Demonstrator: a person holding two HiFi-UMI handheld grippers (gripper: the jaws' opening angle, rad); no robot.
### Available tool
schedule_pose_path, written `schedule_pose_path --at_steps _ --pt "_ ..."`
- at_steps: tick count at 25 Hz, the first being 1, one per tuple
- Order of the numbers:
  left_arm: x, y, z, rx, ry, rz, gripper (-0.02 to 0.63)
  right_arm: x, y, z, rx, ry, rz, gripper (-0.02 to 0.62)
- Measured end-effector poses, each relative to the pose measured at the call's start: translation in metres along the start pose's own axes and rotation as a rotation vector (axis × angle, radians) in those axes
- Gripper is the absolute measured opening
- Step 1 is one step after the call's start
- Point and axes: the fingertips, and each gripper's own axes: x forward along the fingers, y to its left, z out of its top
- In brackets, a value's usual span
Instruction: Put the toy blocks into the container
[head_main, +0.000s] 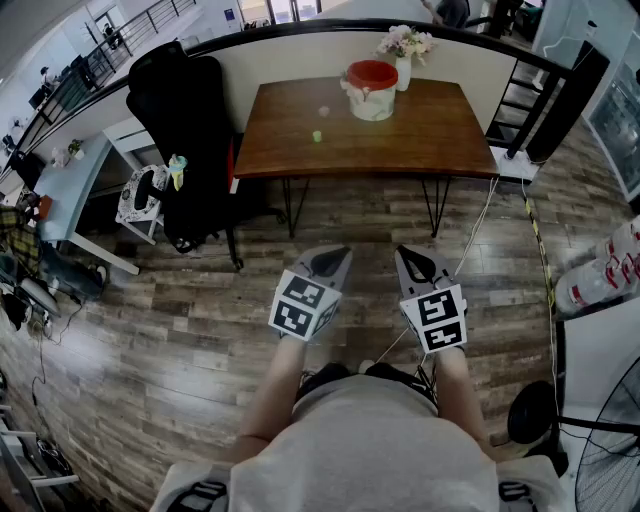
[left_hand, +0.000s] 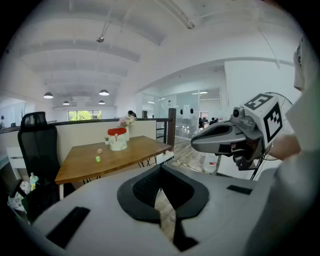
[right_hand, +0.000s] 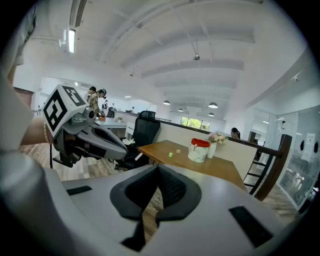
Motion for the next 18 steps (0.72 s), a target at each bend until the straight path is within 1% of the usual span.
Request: schedule_pose_path --at_steps 5,11,12,15,18 --pt "-0.004 0.012 0.005 -0.014 -0.035 0.017 0.012 0.018 0.015 0.007 -0.043 0.002 0.044 0.012" --pt "-0.01 0.019 -0.007 -0.008 -0.013 0.039 0.012 0.022 0.029 0.003 -0.034 0.012 0.063 0.011" --pt "-0.009 0.019 -0.008 -0.006 -0.022 0.04 0.012 0.022 0.03 0.002 -0.03 0.011 0.061 0.011" --pt "-0.012 0.016 -0.002 -0.02 -0.087 0.036 0.015 0.02 0.028 0.002 -0.004 -0.012 0.052 0.012" --pt "-0.012 0.012 0.002 -0.022 -0.114 0.043 0.015 0.018 0.029 0.005 0.018 -0.049 0.078 0.012"
